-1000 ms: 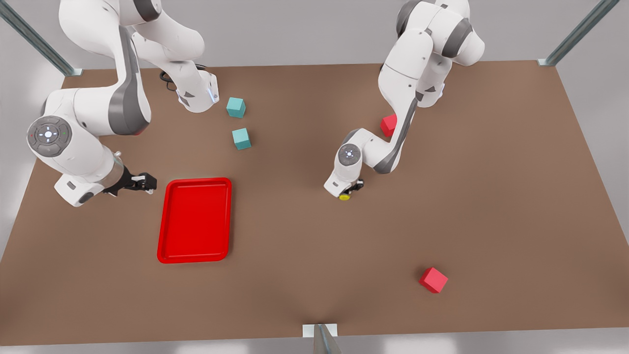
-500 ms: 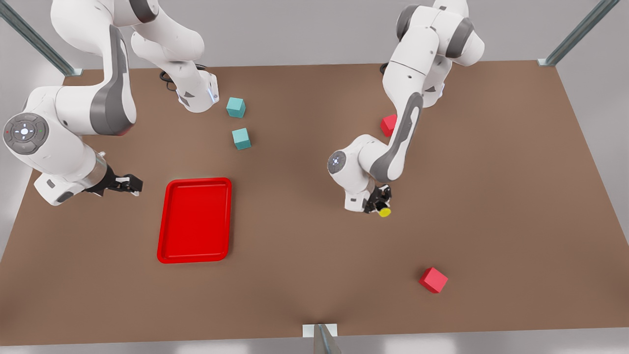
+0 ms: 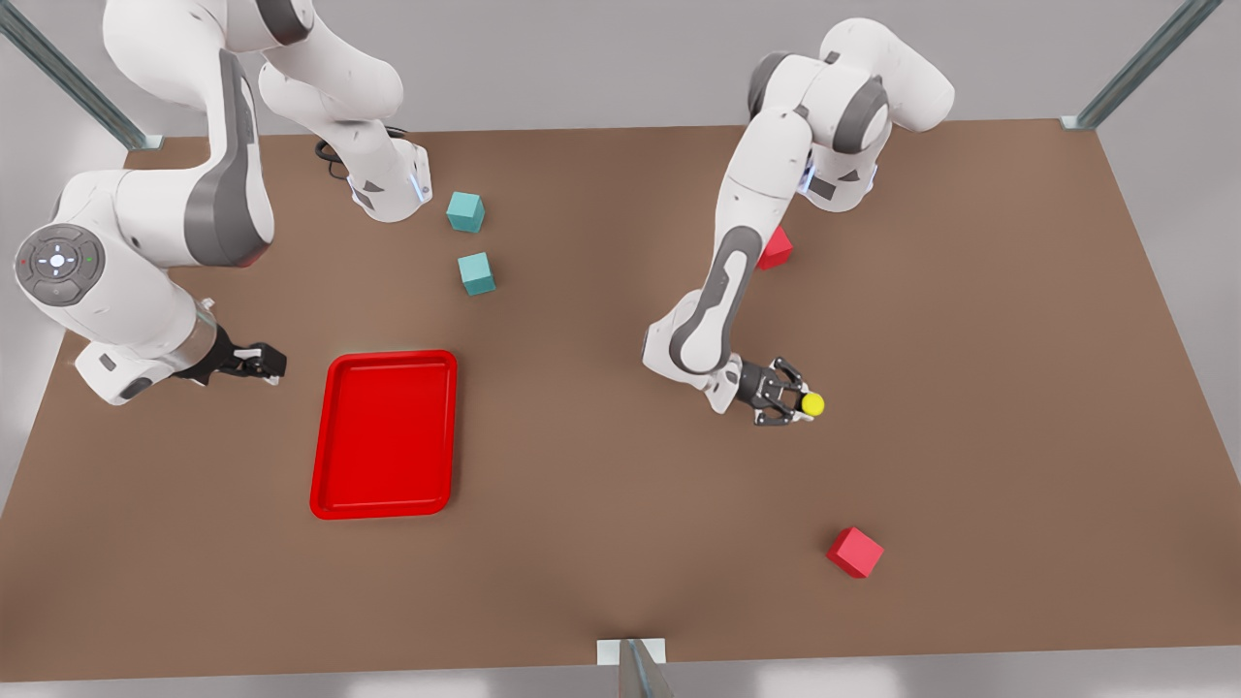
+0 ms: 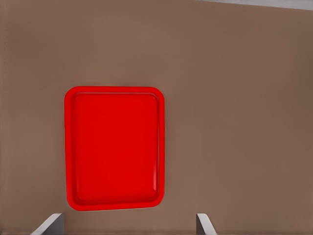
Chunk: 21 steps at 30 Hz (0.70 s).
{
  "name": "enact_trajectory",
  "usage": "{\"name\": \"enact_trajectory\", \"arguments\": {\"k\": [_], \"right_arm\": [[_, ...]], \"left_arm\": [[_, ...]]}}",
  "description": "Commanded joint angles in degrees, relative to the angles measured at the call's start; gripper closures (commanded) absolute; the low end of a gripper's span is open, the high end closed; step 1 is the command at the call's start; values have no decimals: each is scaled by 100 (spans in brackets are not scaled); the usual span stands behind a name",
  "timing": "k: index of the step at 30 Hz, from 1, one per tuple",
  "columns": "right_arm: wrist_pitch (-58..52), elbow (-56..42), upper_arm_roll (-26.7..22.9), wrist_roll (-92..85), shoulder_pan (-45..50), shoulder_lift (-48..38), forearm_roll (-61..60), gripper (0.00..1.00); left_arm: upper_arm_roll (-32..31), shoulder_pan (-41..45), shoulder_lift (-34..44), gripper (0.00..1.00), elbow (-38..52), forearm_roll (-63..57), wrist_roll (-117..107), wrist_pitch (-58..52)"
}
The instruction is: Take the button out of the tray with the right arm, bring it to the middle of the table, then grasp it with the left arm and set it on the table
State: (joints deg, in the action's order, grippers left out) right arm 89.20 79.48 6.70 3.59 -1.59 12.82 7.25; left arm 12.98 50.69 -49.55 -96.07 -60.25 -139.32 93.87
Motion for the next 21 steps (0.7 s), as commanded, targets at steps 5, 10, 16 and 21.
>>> {"name": "enact_trajectory", "arguments": {"k": [5,10,16,21], "right_arm": [[-272,-3,234,397,291,-34,-268,0],[-439,-3,270,397,299,-52,-259,0],[-421,-12,296,397,291,-43,-189,0],[-404,-12,305,397,458,-43,-49,0]], "left_arm": [[3,-33,-467,58,9,-391,-5079,395],[3,-33,-661,50,18,-558,-5202,448],[12,-16,-643,0,9,-550,-5202,439],[12,11,-617,0,-8,-558,-5167,281]]}}
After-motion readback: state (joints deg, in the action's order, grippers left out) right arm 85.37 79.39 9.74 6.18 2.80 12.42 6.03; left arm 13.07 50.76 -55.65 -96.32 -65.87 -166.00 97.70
